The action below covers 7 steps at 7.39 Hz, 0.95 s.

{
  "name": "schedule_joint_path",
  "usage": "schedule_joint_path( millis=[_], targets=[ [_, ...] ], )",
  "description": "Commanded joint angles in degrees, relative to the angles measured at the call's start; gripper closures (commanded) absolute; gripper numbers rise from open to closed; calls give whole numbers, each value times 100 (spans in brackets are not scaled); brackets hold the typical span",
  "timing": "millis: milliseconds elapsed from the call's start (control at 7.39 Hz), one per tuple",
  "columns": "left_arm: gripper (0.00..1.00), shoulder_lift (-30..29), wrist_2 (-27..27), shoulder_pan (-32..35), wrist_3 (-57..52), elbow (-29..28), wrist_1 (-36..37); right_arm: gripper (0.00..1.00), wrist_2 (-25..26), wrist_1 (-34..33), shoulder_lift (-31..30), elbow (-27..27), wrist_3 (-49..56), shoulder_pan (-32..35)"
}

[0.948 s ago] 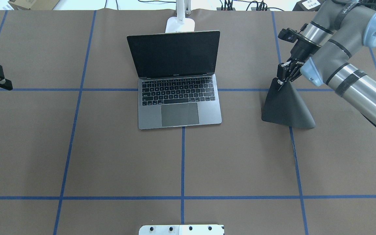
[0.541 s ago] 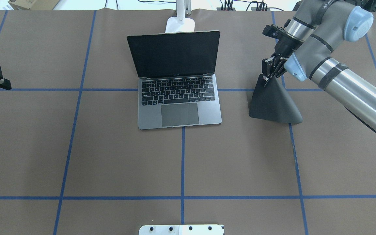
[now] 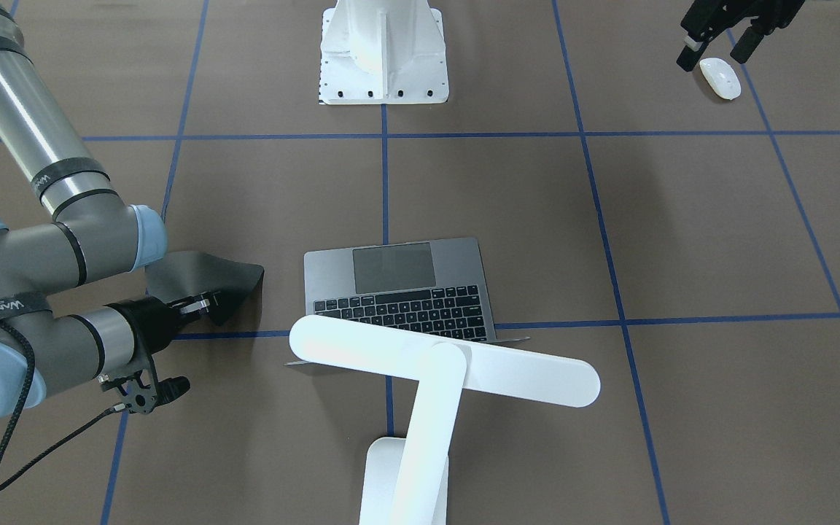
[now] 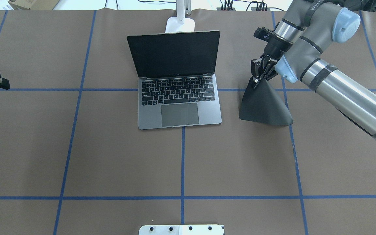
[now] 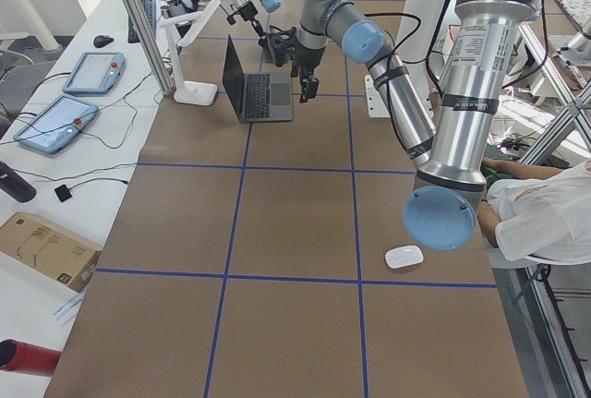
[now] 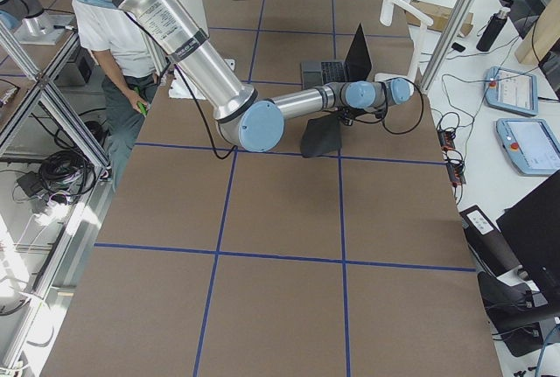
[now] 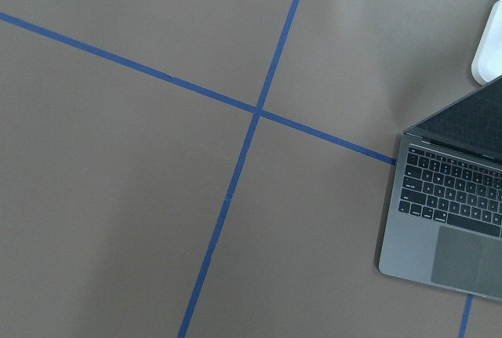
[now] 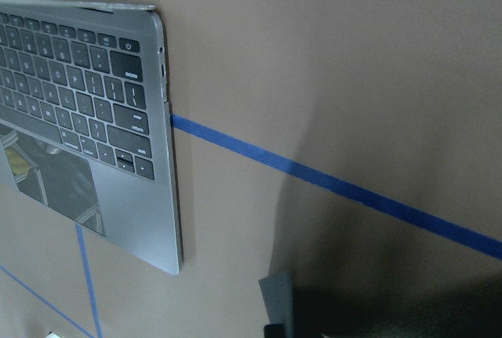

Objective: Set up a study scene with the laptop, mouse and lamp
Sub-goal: 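Lower the mouse pad flat beside the laptop with the right gripper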

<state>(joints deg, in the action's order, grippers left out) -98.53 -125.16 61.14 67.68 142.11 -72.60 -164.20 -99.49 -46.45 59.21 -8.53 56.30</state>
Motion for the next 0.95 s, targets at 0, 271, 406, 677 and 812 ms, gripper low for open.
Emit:
schedule_joint_path(
  millis=[0,271,406,677,812],
  targets=[
    [1,0,-8,3,9,36,0,100,-147,0,83,-146,-43,-14],
    [1,0,-8,3,9,28,0,76,-148,0,145,-173,-43,-22],
    [1,0,-8,3,0,36,0,51,-148,0,145,-182,-43,-22],
    [1,0,0,3,9,36,0,31,-148,0,189,-199,-43,-31],
    [1,0,0,3,9,36,0,31,-148,0,267,-252,-43,-31]
  ],
)
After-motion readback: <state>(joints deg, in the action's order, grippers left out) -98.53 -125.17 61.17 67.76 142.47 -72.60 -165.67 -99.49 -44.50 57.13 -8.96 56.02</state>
